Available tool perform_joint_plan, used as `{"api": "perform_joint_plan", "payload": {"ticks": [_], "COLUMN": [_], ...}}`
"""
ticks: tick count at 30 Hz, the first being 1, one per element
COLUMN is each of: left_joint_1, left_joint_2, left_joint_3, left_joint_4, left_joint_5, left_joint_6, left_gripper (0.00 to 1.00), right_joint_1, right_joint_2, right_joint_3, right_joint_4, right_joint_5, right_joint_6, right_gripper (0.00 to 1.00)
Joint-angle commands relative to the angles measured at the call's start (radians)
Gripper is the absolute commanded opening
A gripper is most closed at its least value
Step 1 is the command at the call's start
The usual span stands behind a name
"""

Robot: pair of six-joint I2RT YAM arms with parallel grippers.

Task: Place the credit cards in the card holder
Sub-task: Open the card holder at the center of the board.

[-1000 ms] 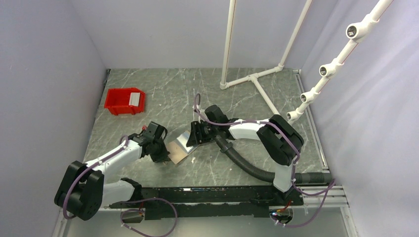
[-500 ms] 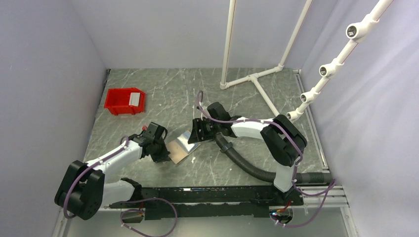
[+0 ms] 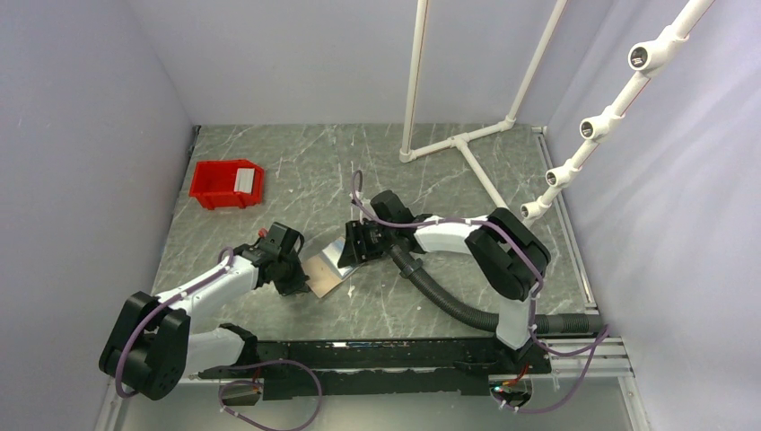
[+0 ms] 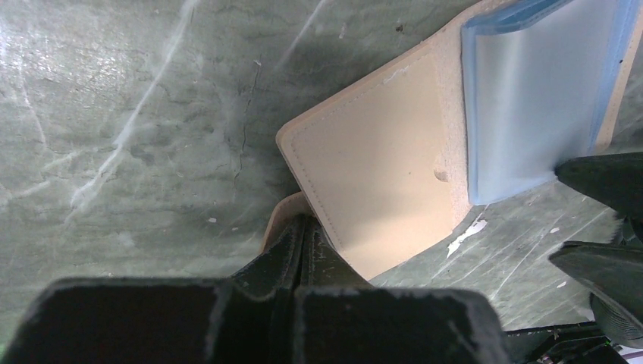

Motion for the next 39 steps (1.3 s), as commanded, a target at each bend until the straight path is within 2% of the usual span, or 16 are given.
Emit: {"api": "perform_joint_plan", "payload": {"ticks": [1, 9, 13, 23, 32, 39], "left_joint_1": [0.002, 0.002, 0.002, 0.002, 0.002, 0.002], "left_joint_2": [-0.002, -0.014, -0.025, -0.010, -0.014, -0.008], "left_joint_3": [-0.010, -0.018, -0.024, -0.030, -0.031, -0.028], "left_joint_4": [0.026, 0.025, 0.023, 0.042, 0.037, 0.041], "left_joint_5": [0.000, 0.006, 0.008, 0.016, 0.012, 0.018], "left_joint_6": [-0.013, -0.011, -0.013, -0.016, -0.016, -0.013], "left_gripper": [0.01, 0.00, 0.00, 0.00, 0.00, 0.00], "right_joint_1": [0.016, 0.005, -0.029, -0.019, 0.020, 0.032], "right_joint_2": [0.023, -0.001, -0.017, -0.006, -0.028, -0.069], "right_joint_3": [0.052, 0.071, 0.050, 0.037, 0.049, 0.074], "right_joint_4": [0.044, -0.042, -0.039, -0.022, -0.027, -0.144], "right_joint_5": [-0.028, 0.069, 0.062, 0.048, 0.065, 0.187], "right_joint_6": [0.013, -0.042, -0.036, -0.028, -0.029, -0.102], "right_gripper": [0.54, 0.57, 0.58, 0.57, 0.49, 0.58]}}
